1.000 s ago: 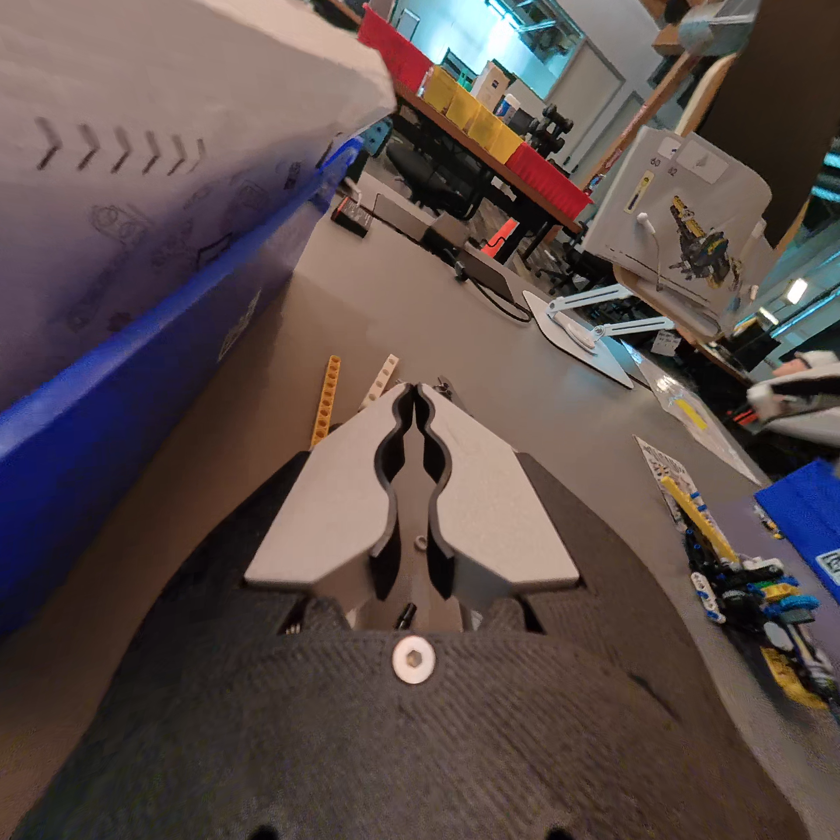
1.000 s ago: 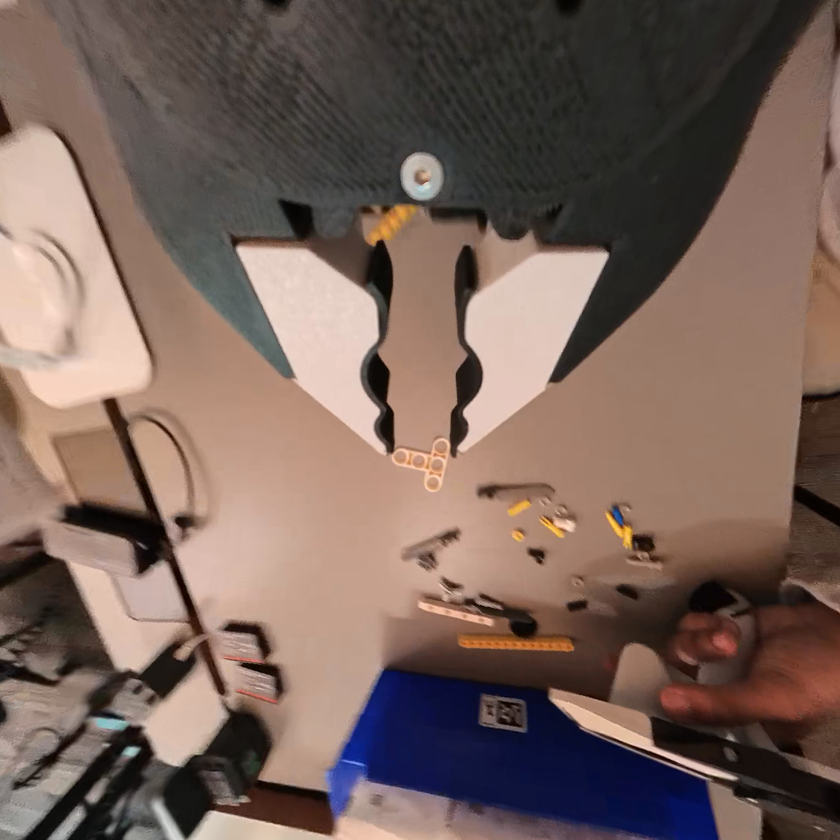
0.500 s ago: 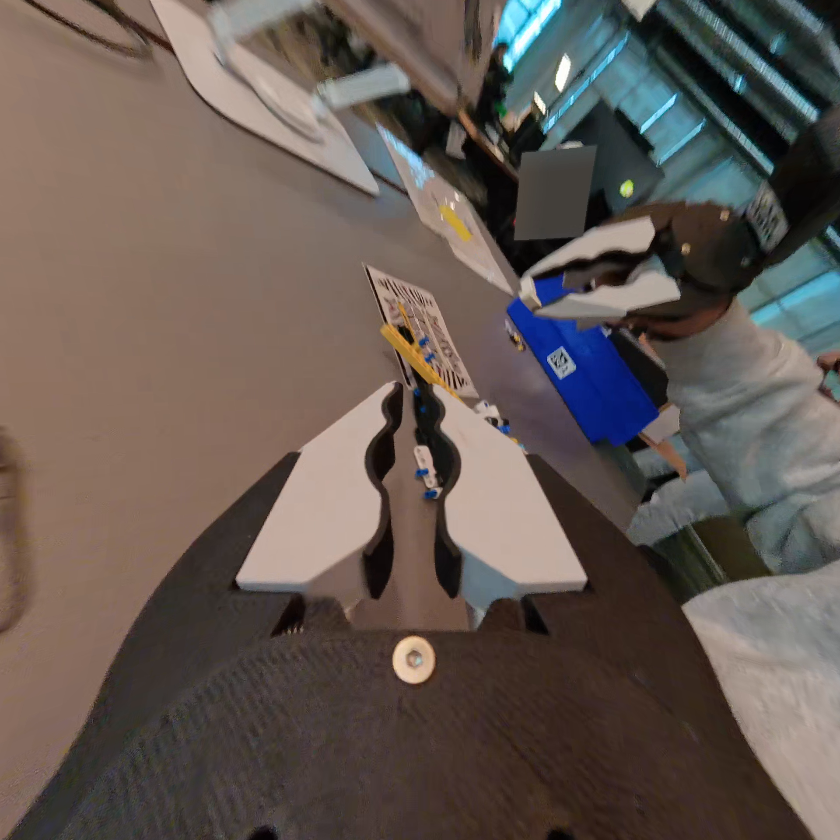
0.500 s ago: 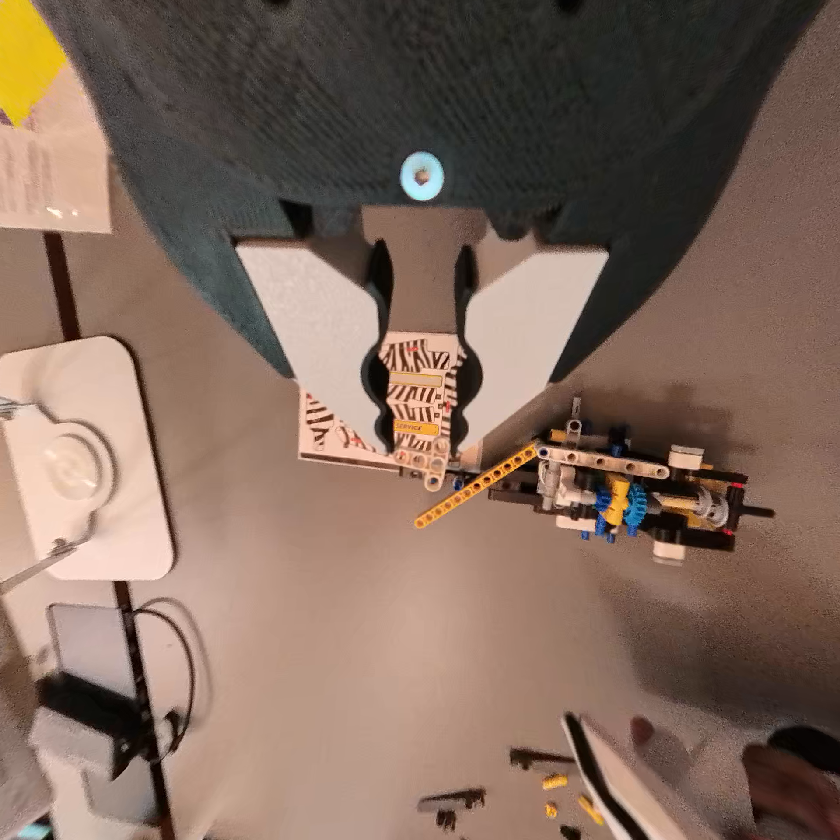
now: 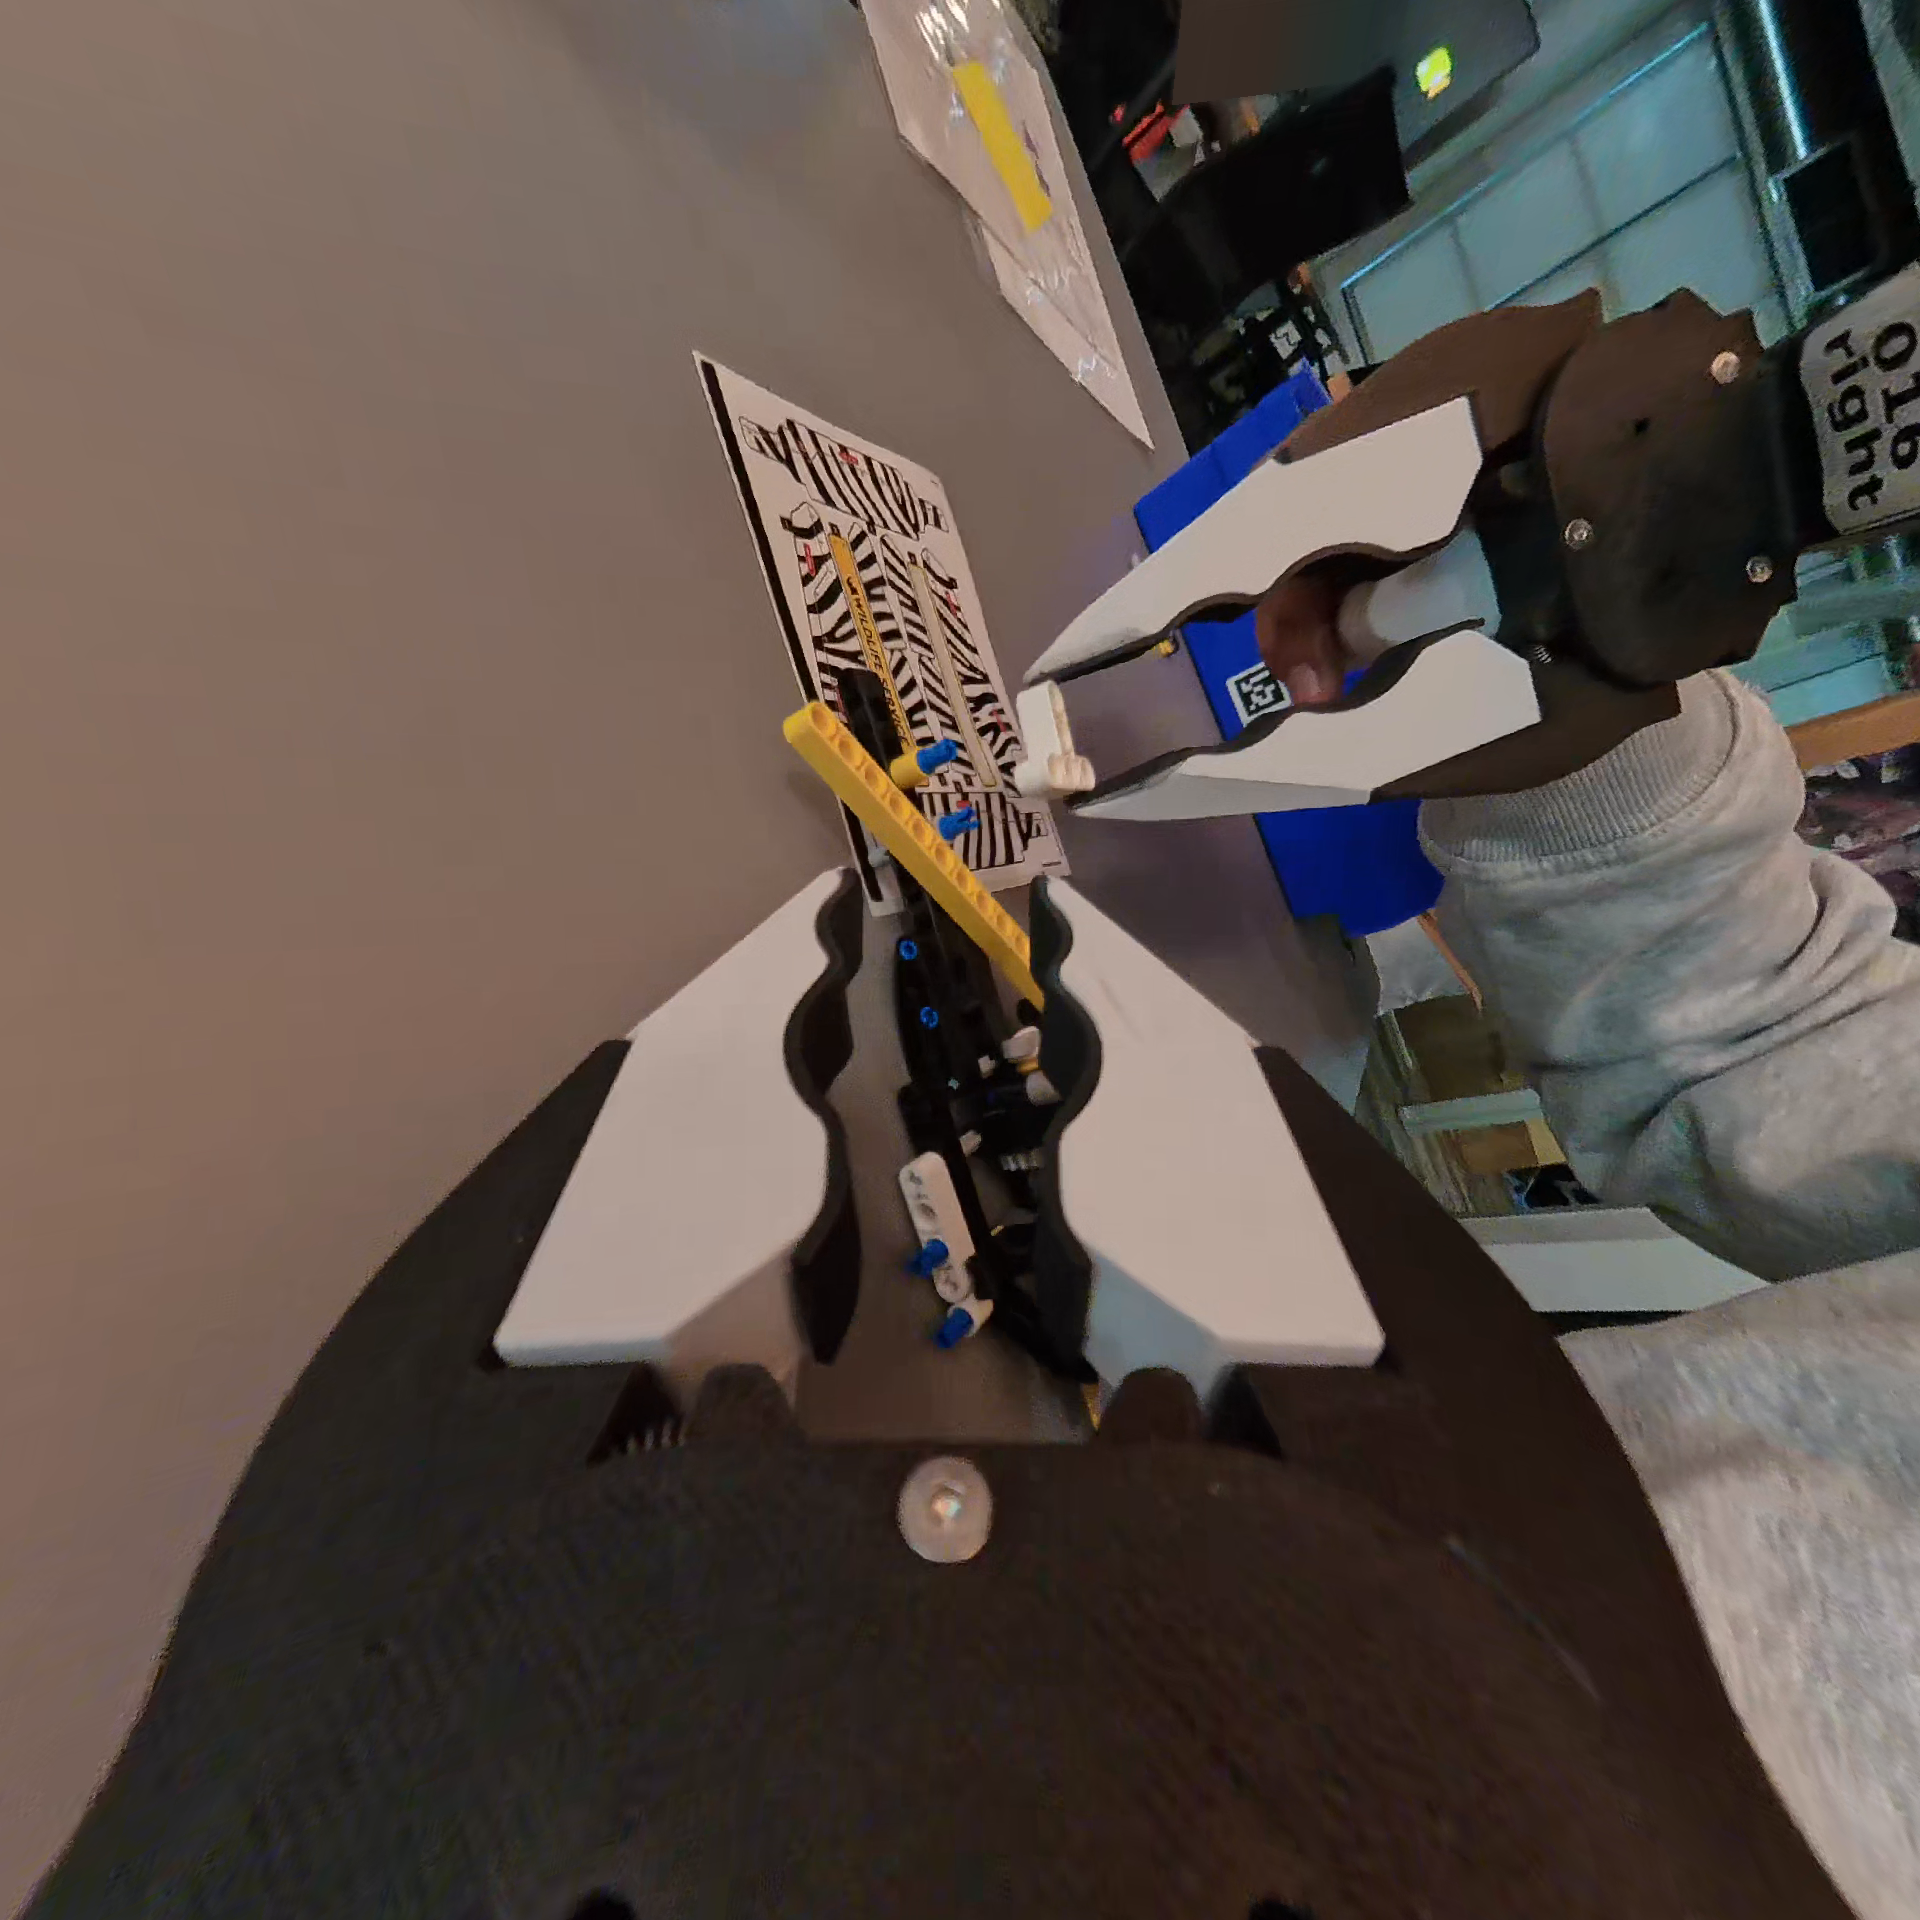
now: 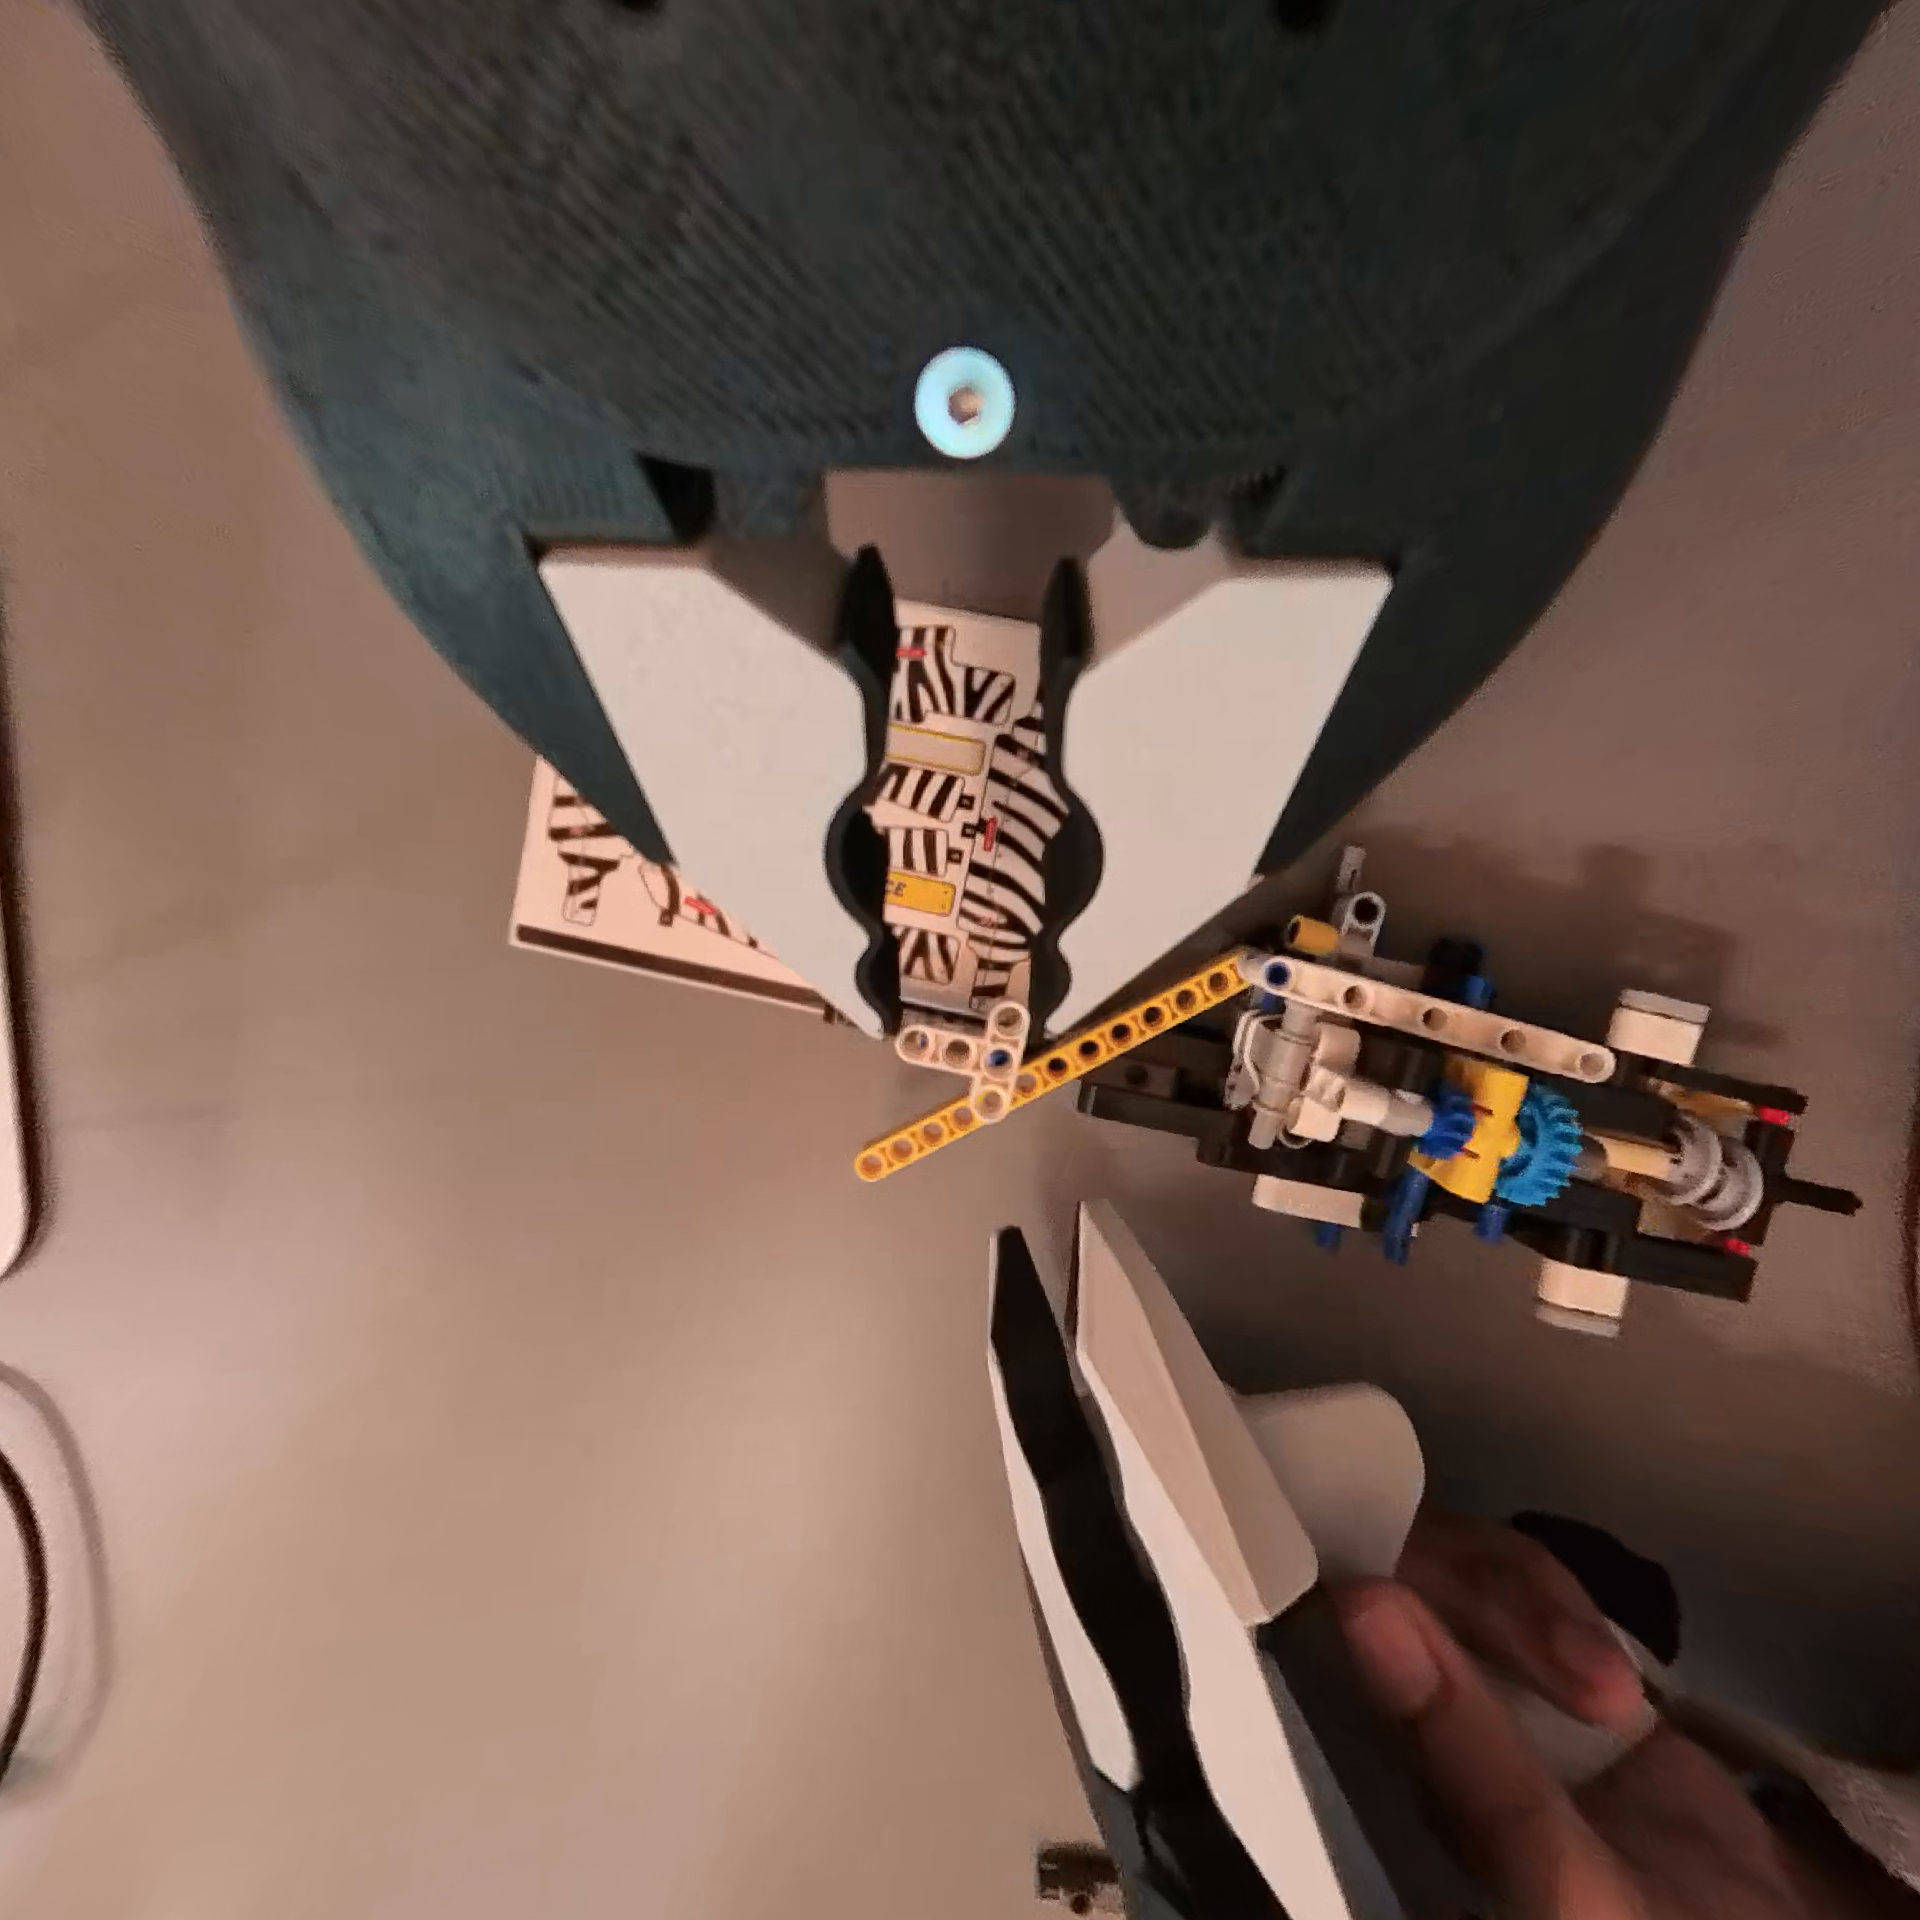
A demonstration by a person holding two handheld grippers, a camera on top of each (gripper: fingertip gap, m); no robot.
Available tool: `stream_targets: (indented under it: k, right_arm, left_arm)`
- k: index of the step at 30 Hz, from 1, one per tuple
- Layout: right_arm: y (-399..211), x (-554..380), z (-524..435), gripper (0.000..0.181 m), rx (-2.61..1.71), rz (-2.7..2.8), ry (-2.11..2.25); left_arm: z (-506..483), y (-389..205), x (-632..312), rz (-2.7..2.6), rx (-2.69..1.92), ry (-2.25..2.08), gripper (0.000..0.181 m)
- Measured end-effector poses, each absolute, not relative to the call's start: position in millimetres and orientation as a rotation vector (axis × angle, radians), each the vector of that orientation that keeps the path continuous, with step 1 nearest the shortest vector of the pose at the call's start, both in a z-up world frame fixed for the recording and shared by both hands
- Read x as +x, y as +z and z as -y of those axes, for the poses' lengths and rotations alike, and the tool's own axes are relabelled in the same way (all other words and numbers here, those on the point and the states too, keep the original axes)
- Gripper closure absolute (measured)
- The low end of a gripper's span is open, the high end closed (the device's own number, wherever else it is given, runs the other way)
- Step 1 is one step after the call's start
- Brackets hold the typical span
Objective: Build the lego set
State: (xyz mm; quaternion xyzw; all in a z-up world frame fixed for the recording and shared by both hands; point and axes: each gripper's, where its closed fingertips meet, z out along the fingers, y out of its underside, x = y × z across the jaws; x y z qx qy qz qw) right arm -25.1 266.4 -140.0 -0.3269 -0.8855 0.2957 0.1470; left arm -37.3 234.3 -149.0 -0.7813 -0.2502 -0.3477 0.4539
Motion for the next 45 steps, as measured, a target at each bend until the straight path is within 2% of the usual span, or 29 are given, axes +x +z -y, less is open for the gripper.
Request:
stream_targets:
  k: [1,38,45]
  right_arm:
    - [-140,-26,-265,0.158,-0.944,2.553,0.870]
    - [-159,-28,-263,0.158,-0.992,2.643,0.779]
    - [-159,-28,-263,0.159,-0.956,2.690,0.725]
  left_arm:
    - [-235,-149,-38,0.615,-1.924,-0.866,0.150]
    - [-252,-156,-36,0.617,-1.918,-0.935,0.153]
    - [-252,-161,-37,0.624,-1.949,-0.909,0.165]
